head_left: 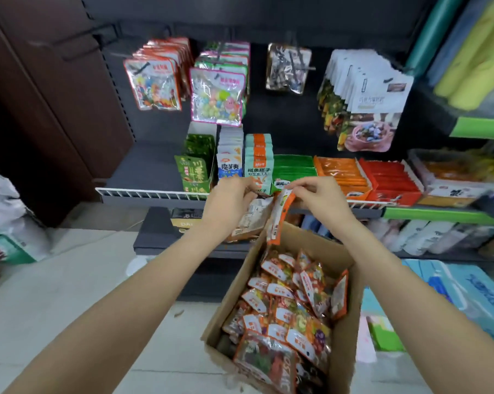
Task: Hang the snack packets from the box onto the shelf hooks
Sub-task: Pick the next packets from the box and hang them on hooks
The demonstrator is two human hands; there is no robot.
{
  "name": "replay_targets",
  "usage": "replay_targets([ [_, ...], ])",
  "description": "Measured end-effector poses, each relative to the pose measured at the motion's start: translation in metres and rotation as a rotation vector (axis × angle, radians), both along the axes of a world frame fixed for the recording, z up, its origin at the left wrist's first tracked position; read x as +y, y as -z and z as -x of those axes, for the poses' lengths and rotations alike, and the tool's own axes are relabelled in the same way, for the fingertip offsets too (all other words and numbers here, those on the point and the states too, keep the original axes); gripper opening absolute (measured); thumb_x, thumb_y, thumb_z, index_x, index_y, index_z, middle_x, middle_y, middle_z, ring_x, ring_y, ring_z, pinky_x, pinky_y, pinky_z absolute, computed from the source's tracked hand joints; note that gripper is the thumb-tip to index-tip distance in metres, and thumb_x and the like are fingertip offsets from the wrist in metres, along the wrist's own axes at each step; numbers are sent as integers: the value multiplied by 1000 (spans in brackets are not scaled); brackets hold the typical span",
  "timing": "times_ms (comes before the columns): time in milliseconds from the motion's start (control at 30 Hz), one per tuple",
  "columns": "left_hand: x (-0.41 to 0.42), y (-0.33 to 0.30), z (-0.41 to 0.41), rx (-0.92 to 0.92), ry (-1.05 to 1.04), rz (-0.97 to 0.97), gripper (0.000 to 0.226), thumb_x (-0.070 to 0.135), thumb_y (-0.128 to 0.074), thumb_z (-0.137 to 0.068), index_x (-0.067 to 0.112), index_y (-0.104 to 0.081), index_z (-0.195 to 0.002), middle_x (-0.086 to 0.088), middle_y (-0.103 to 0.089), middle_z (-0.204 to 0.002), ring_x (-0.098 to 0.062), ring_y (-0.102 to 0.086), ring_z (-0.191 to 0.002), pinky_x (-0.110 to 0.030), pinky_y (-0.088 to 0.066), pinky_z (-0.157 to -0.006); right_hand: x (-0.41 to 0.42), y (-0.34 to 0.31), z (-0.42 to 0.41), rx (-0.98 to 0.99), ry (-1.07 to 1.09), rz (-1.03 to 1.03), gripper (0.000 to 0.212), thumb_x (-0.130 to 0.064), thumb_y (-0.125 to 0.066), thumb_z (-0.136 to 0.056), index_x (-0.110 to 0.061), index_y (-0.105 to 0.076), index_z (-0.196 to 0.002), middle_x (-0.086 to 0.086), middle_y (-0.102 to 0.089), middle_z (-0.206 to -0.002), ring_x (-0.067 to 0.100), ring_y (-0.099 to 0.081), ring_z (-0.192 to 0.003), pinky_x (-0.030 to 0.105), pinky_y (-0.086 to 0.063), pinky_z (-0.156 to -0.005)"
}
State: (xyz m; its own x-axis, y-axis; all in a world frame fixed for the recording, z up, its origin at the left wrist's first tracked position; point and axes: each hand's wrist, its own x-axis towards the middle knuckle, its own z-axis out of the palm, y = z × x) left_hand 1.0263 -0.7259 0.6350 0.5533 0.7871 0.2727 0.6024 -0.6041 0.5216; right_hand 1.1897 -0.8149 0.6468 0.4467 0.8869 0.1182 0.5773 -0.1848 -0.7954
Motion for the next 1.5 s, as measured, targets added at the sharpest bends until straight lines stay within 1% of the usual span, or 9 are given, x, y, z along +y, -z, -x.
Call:
replay_targets([
  [100, 18, -24, 22, -43, -98, -39, 16, 17, -58, -92, 14, -71, -101, -4, -71, -94, -23, -64, -86, -35, -52, -71, 17, -27, 18, -72, -105, 19, 26, -13, -59, -87, -18, -70, -110, -1, -69, -109, 10, -64, -94, 33, -54, -87],
  [200, 39, -46, 50, -90, -176, -87, 15, 18, -59, -91, 17, -72, -99, -3, -71, -94, -22, -64, -87, -35, -52, -71, 39, -50, 44, -230, -121, -70, 12, -13, -68, -83, -15, -73, -94, 0, -70, -93, 10, -63, -86, 31, -53, -82],
  [367, 88, -78, 111, -195, -253, -150, 13, 17, -61, -91, 15, -72, -96, -1, -71, -89, -18, -64, -80, -33, -53, -71, 97, -73, 91, -407, -80, -182, 14, -24, -68, -85, -12, -69, -91, 0, -46, -94, 13, -46, -87, 21, -31, -73],
  [600, 192, -101, 217, -327, -375, -185, 11, 9, -60, -86, 13, -71, -85, 3, -65, -79, -12, -58, -75, -19, -36, -66, 195, -87, 180, -77, -192, -301, 18, -13, -59, -91, -21, -51, -76, -6, -44, -59, 5, -38, -53, 21, -28, -52],
  [733, 256, -112, 264, -312, -372, -192, 12, 12, -59, -85, 16, -71, -84, 1, -69, -86, -16, -62, -80, -27, -47, -71, 258, -90, 234, -60, -117, -386, 10, -11, -58, -90, -20, -57, -87, -1, -57, -67, 18, -54, -60, 33, -39, -56],
  [933, 324, -129, 304, -309, -336, -153, 14, 13, -57, -86, 21, -69, -83, 3, -69, -85, -18, -64, -81, -33, -53, -75, 331, -106, 297, -82, -62, -473, 21, -6, -53, -93, -14, -71, -100, -12, -65, -94, -3, -56, -87, 3, -40, -74],
  [1200, 363, -133, 326, -332, -287, -156, 15, 12, -56, -87, 19, -69, -84, 3, -68, -87, -17, -62, -81, -35, -54, -72, 373, -97, 318, -126, 189, -464, 22, -9, -51, -95, -13, -70, -106, -4, -66, -100, 10, -58, -92, 16, -41, -74],
  [1400, 377, -131, 326, -332, -256, -150, 14, 14, -57, -88, 18, -70, -86, 4, -66, -85, -17, -62, -81, -36, -54, -71, 381, -91, 313, -237, 209, -445, 24, -8, -51, -95, -7, -68, -111, 4, -68, -94, 5, -53, -78, -2, -33, -62],
  [1500, 385, -131, 321, -329, -249, -144, 14, 15, -57, -89, 18, -70, -89, 3, -66, -85, -17, -63, -80, -35, -54, -69, 393, -95, 312, -199, 144, -358, 30, -6, -47, -96, -7, -62, -121, 10, -65, -112, 15, -58, -98, 2, -36, -75],
])
